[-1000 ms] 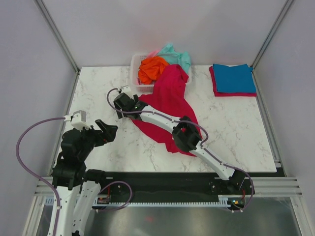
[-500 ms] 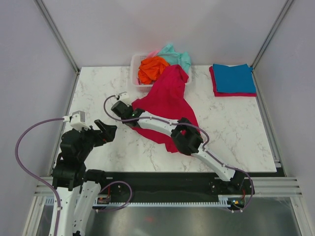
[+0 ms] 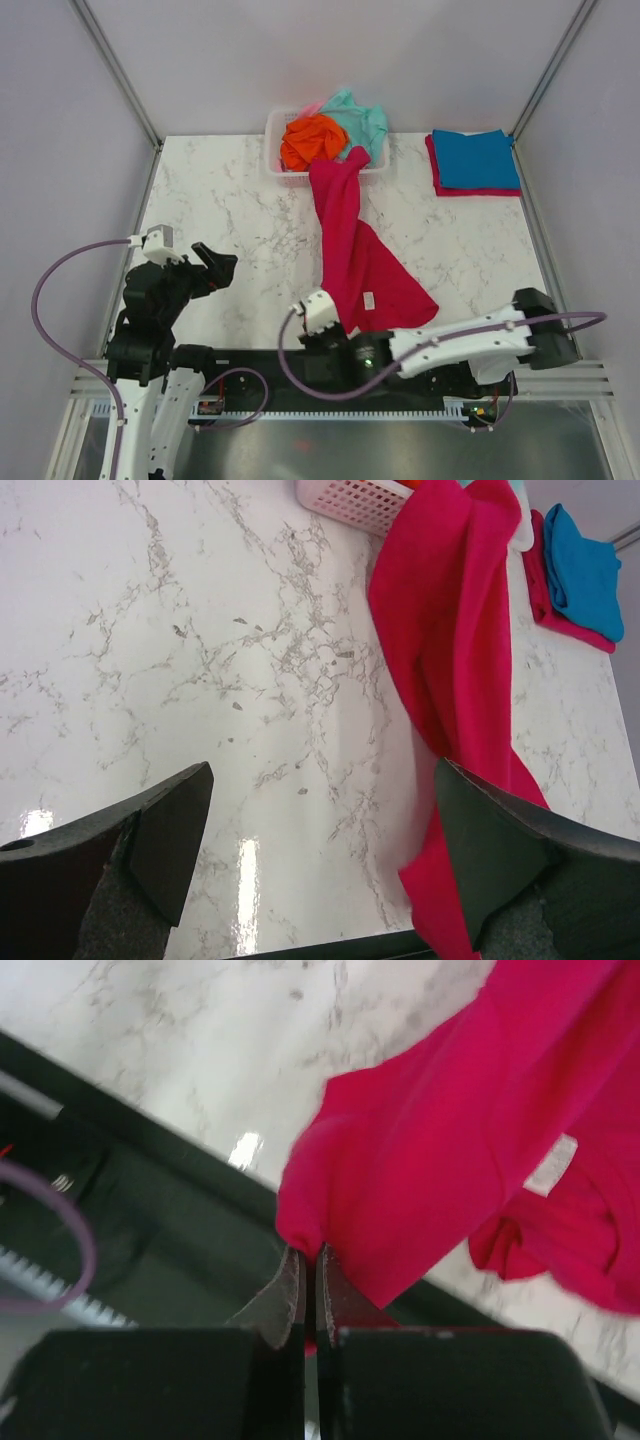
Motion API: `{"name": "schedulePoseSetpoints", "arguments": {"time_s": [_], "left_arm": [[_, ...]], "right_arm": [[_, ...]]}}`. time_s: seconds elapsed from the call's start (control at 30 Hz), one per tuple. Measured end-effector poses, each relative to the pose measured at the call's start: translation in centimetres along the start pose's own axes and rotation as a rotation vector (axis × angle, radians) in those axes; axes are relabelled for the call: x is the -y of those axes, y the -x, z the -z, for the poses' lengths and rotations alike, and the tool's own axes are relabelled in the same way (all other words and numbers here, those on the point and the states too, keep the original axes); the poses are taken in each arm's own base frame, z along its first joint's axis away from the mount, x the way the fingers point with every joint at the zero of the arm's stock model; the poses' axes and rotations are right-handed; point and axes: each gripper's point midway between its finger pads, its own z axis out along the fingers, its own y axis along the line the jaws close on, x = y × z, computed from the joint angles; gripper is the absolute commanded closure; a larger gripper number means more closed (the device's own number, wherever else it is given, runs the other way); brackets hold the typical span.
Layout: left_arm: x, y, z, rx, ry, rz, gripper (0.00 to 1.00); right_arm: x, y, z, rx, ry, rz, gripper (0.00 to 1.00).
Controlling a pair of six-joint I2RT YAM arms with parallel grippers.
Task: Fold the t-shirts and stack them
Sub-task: Move the tshirt to the center of the board, then flatten the tshirt out
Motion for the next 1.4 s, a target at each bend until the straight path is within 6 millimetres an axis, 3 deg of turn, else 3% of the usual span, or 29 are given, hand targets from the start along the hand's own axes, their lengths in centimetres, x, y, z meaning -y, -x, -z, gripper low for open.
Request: {"name": "schedulePoseSetpoints", "arguments": {"time_s": [0.1,0.17,0.33,0.43,0.6,0.8,0.9,1.0,1.2,1.4], "left_arm": [[-0.1,-0.1,-0.2,-0.007,0.006,0.002,0.02],[-0.3,-0.2,-0.4,-0.016,0.015,0.005,0.02],[-0.3,-0.9,-1.2,-0.071,0.017,0.012,0.07],[-0.5,-2.1,-2.5,-0.155,0.029,0.020,0.09],[0.7,-6.9,-5.2,-0.404,0.033,0.021,0.08],[4.2,-14.0,-8.7,-0.630,0.011,-0.084,0.07],[4.7,-15.7,-11.1,-0.685,0.060,-0.137,0.10],[6.3,-15.6,-15.5,-0.680,0.090,-0.189,0.13],[10.5,-12.7,-23.4,-0.570,0.068,-0.257,0.17],[12.6,-13.3,-27.9,-0.553,0.052,-0.312,0.28]], "right_arm": [[1.7,-2.3,5.8,-0.001,0.045,-0.086,1.00],[3.6,-4.3,7.1,-0.014,0.018,-0.128,1.00],[9.0,-9.1,6.0,-0.044,-0.140,-0.151,1.00],[11.2,-10.0,5.6,-0.038,-0.171,-0.246,1.00],[14.5,-9.9,6.1,-0.023,-0.125,-0.422,1.00],[15.5,-8.0,6.7,0.033,-0.057,-0.506,1.00],[15.7,-7.7,6.6,0.054,-0.054,-0.491,1.00],[15.9,-7.8,6.4,0.065,-0.067,-0.462,1.00],[16.4,-8.7,5.8,0.066,-0.101,-0.386,1.00],[16.5,-9.5,5.3,0.056,-0.105,-0.351,1.00]]}}
